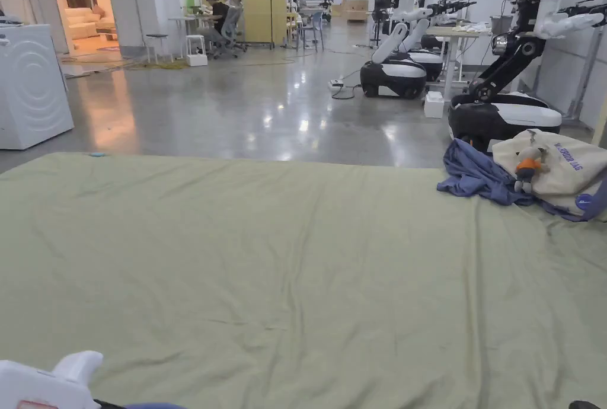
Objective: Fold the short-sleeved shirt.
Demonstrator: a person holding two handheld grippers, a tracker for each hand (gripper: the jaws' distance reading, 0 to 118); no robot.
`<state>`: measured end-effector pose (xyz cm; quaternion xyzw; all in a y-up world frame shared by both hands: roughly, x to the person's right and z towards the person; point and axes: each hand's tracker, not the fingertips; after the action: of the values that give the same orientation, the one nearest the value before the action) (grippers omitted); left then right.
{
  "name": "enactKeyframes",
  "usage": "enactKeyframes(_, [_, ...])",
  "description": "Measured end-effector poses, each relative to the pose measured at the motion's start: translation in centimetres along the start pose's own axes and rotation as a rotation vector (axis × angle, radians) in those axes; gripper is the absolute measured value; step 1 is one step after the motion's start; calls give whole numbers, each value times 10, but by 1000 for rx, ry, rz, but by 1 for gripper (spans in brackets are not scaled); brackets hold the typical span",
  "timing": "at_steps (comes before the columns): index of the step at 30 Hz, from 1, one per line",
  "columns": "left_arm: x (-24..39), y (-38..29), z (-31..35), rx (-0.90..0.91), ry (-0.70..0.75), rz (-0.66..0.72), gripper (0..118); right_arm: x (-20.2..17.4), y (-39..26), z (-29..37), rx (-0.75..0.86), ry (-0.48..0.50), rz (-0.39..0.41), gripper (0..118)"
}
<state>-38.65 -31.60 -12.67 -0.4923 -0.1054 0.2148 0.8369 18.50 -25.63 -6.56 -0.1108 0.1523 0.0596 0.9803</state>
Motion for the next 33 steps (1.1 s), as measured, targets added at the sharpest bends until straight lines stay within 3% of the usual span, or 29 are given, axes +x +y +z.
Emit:
enactKeyframes(4, [-16,11,15,1,-11,54,14,5,1,1,3,-11,-5,2])
enactKeyframes(7, [-33,21,31,25,75,58,14,10,0,2,1,-23,-9,2])
enactKeyframes(10, [-56,31,56,61,120,151,14,13,-1,2,-5,-36,-12,2])
enactKeyframes(16, [-63,45,97,116,328,127,14,15,-3,2,-14,-47,-9,2])
enactKeyframes(25, [38,34,117,192,79,49,14,11,-1,1,-18,-35,-4,2])
enactKeyframes(33, [112,29,60,216,37,-14,14,9,-1,2,-16,-23,-2,2])
